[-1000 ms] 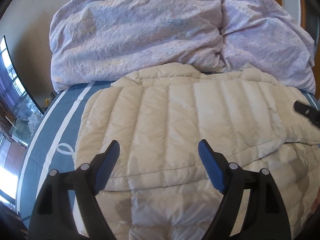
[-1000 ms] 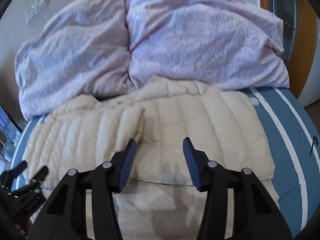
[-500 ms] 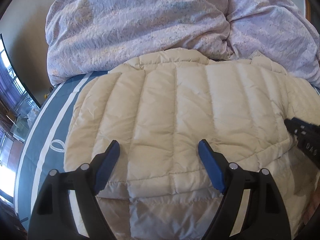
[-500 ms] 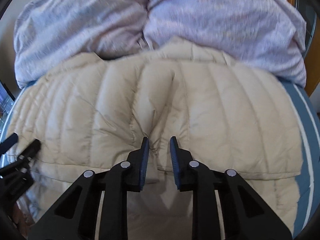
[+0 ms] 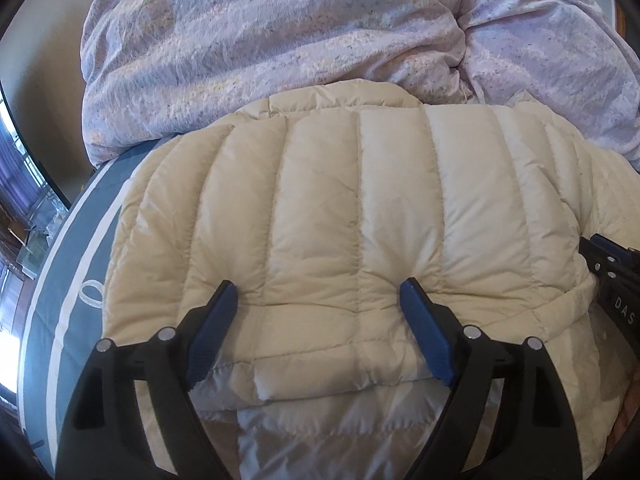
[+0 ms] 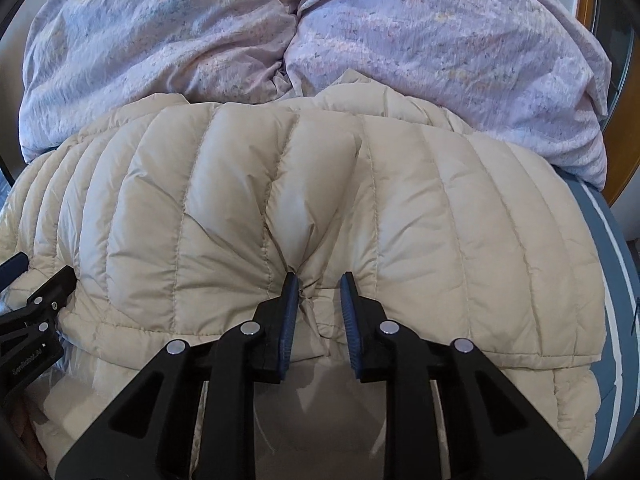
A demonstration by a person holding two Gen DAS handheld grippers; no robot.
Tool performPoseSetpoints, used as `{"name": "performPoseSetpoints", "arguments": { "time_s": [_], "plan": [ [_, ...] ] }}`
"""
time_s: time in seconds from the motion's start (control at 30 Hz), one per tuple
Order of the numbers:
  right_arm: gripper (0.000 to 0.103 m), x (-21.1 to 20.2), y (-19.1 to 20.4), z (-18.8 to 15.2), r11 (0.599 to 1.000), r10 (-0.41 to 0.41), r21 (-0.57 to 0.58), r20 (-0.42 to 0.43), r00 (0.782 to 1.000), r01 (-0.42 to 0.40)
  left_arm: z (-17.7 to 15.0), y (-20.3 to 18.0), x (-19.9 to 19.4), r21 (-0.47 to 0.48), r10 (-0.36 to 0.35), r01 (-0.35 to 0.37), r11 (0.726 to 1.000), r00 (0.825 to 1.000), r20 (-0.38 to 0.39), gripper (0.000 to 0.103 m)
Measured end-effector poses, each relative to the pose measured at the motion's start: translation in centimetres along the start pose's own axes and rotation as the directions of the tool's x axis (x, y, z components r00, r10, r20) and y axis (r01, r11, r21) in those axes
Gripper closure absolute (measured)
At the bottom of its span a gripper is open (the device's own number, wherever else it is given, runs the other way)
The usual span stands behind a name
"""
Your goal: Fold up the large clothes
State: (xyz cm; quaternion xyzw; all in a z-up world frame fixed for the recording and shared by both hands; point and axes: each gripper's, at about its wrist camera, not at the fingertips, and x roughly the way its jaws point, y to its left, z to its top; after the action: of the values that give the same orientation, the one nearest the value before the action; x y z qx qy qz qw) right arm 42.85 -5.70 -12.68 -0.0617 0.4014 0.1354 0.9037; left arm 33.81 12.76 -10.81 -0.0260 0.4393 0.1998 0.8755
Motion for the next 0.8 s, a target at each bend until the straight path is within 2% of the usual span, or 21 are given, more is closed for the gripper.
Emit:
{"name": "performPoseSetpoints", "arguments": {
  "time_s": [0.07, 0.13, 0.17, 0.2, 0.27, 0.53, 0.67, 0.8],
  "plan": [
    [0.077, 0.0, 0.0, 0.1, 1.000, -0.001, -0.002, 0.000, 1.000, 0.001, 0.1, 0.2, 0.2, -0.009, -0.001, 0.001, 1.000, 1.000, -0.007, 0.013],
    [0.070, -0.2, -0.4, 0.2, 1.000, 0.012, 0.004, -0.007, 1.000, -0.012, 0.1, 0.4, -0.1, -0.012, 0.002, -0.002, 1.000, 1.000, -0.012, 0.013],
    [0.060, -0.4, -0.6, 0.3, 1.000, 0.021, 0.006, -0.010, 1.000, -0.021, 0.0, 0.4, -0.3, -0.011, 0.003, -0.004, 1.000, 1.000, -0.014, 0.013],
    [0.044, -0.8, -1.0, 0.4, 0.999, 0.037, 0.009, -0.014, 0.999, -0.037, -0.1, 0.7, -0.9, -0.009, 0.005, -0.005, 1.000, 1.000, -0.014, 0.013],
    [0.024, -1.7, -1.6, 0.3, 0.998, 0.058, 0.018, -0.008, 0.998, -0.058, -0.5, 1.2, -1.8, -0.013, 0.002, -0.002, 1.000, 1.000, -0.012, 0.013],
    [0.023, -7.3, -4.8, -2.5, 0.996, 0.091, 0.024, -0.011, 0.996, -0.091, -4.3, 5.3, -7.5, -0.029, 0.008, -0.007, 1.000, 1.000, 0.030, 0.013],
    [0.023, -9.8, -7.0, -5.3, 0.994, 0.105, 0.034, -0.035, 0.994, -0.104, -8.0, 7.9, -10.1, -0.049, -0.033, 0.034, 0.998, 0.999, 0.025, 0.013],
    [0.023, -12.5, -10.8, -9.5, 0.996, 0.082, 0.051, -0.069, 0.994, -0.078, -11.9, 11.2, -11.8, -0.086, -0.071, 0.071, 0.994, 0.997, -0.001, 0.013]
  ]
}}
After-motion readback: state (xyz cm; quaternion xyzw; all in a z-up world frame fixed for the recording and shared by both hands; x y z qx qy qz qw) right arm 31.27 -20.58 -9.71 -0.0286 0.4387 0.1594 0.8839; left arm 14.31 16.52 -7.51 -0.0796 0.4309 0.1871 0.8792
